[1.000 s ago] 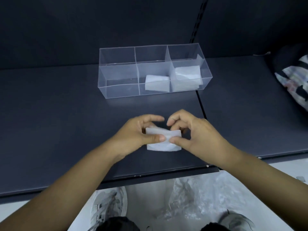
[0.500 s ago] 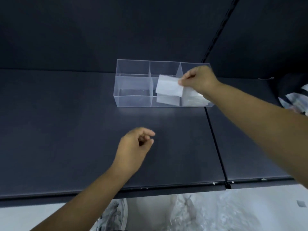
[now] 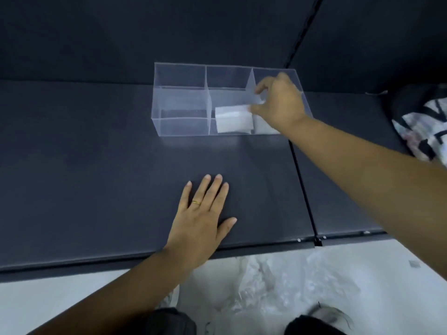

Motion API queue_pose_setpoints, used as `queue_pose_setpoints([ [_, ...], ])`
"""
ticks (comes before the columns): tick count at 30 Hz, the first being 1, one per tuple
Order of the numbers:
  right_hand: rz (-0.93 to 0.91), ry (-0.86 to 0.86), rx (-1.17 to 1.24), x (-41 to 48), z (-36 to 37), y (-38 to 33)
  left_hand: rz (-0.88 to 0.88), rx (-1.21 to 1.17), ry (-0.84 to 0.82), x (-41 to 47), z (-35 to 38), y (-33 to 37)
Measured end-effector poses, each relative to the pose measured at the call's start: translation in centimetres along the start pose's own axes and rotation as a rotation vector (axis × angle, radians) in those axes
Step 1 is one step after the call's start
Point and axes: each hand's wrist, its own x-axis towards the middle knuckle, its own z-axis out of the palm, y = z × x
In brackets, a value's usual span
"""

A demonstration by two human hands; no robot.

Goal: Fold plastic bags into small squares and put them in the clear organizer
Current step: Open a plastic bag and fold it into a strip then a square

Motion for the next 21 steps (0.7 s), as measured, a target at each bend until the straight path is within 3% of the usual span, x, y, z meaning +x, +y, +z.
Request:
queue_pose_setpoints([
  [4,-0.284,0.116,0.176,-11.0,-1.8,1.7,0.070,0.041,-0.003,-0.3,0.8,0.4],
  [7,-0.382,-0.100,0.093,-23.2,-0.1,4.8,0.078,0.042,-0.002,-0.4,0.9,0.3],
  [9,-0.212,-0.240,0.032,-29.7,2.3,8.3,0.087,0.039,0.007,-0.5,1.0,0.3],
  [12,0.318,-0.267,0.019,-34.2,6.5,12.7,0.088,0.042,0.028,-0.4,1.1,0.3],
  [14,0.545,-0.252,0.056,-34.3,8.8,13.9,0.091,0.058,0.032,-0.4,1.1,0.2],
  [16,0.627,-0.211,0.084,-33.5,10.2,14.0,0.095,0.055,0.041,-0.4,1.2,0.2],
  [21,0.577,-0.125,0.304,-31.5,7.9,14.7,0.085,0.019,0.027,-0.5,1.0,0.4],
])
